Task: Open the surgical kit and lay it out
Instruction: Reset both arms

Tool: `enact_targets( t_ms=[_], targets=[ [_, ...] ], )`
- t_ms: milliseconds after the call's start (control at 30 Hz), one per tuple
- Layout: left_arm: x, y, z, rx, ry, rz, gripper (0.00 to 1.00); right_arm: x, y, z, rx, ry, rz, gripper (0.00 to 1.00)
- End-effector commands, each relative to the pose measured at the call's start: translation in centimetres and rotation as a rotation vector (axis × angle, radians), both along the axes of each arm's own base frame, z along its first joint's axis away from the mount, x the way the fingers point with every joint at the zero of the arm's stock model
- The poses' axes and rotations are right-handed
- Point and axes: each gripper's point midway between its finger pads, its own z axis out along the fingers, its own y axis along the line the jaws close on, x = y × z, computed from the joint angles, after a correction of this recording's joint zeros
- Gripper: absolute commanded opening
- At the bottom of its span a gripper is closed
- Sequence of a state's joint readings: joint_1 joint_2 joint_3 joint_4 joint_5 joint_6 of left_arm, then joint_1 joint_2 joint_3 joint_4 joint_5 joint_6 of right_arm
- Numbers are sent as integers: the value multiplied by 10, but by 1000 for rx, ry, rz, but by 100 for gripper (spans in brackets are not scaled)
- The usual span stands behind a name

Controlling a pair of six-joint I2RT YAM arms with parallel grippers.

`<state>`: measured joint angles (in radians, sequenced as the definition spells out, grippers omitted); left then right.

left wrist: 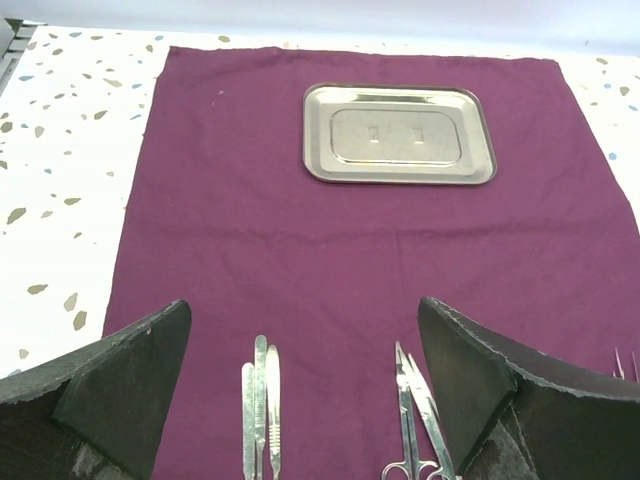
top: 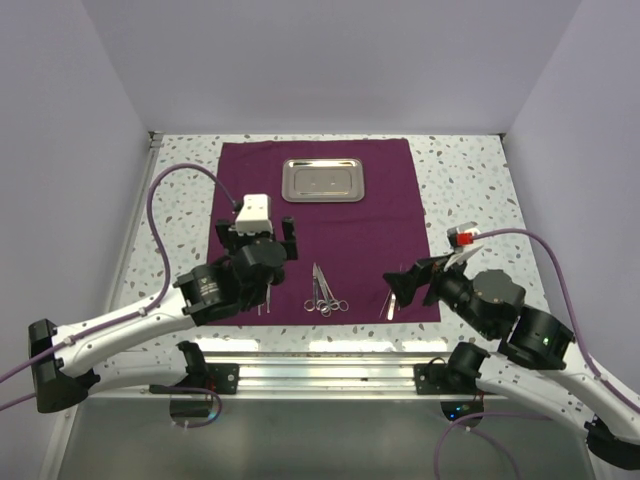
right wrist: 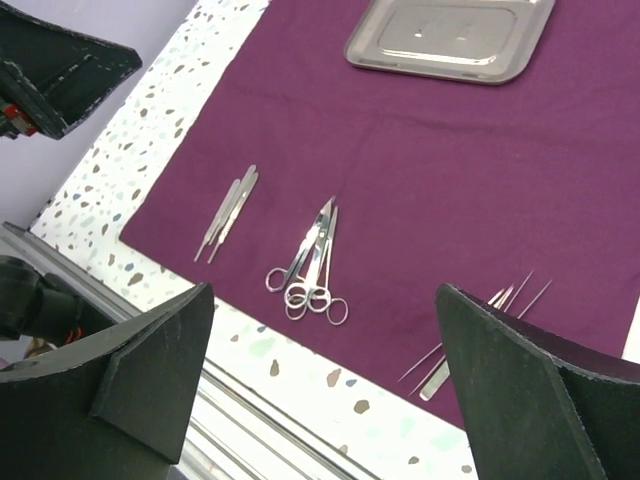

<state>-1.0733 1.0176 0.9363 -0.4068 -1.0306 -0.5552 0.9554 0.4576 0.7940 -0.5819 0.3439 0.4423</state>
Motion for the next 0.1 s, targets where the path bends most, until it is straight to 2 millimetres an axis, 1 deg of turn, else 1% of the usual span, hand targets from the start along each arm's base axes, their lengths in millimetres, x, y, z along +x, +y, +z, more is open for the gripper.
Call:
enact_targets(
  t_ms=[0,67],
  targets=[
    [5,9,6,-1,-35,55,100,1,6,13,32,-48,29,96],
    [6,10,5,6,-36,60,100,5,-2,12,24,-40,-23,98]
  ],
)
